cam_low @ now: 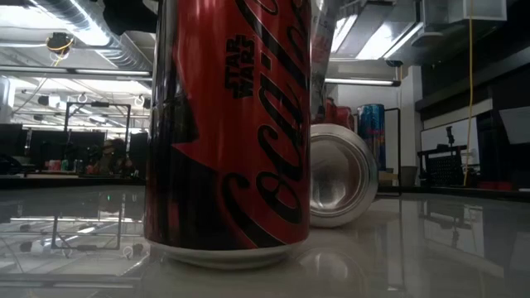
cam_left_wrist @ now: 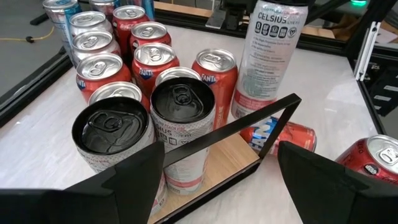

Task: Place canned beverage on shelf
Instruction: Put the white pink soda can on the shelf aligned with the other white pink soda cans

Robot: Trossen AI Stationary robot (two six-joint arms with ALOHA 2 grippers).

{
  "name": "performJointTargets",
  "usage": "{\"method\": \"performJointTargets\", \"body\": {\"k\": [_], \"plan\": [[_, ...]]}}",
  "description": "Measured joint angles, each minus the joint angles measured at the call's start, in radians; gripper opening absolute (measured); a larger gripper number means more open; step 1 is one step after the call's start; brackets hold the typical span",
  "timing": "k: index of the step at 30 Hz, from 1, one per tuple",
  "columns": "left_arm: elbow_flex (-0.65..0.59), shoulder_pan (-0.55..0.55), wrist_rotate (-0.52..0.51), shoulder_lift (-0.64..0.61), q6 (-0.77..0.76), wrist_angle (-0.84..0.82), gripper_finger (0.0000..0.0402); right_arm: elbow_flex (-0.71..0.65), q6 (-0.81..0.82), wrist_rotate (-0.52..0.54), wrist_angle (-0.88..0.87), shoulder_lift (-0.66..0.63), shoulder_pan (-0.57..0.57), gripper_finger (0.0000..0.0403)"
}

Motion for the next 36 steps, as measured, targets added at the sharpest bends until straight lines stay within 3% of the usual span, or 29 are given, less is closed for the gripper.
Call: {"method": "performJointTargets", "body": {"k": [36], "plan": [[0.0,0.0,0.0,0.0,0.0,-0.004,0.0305,0.0,-0.15,0.014,0.097,0.111,-0.033,0.0245]]}}
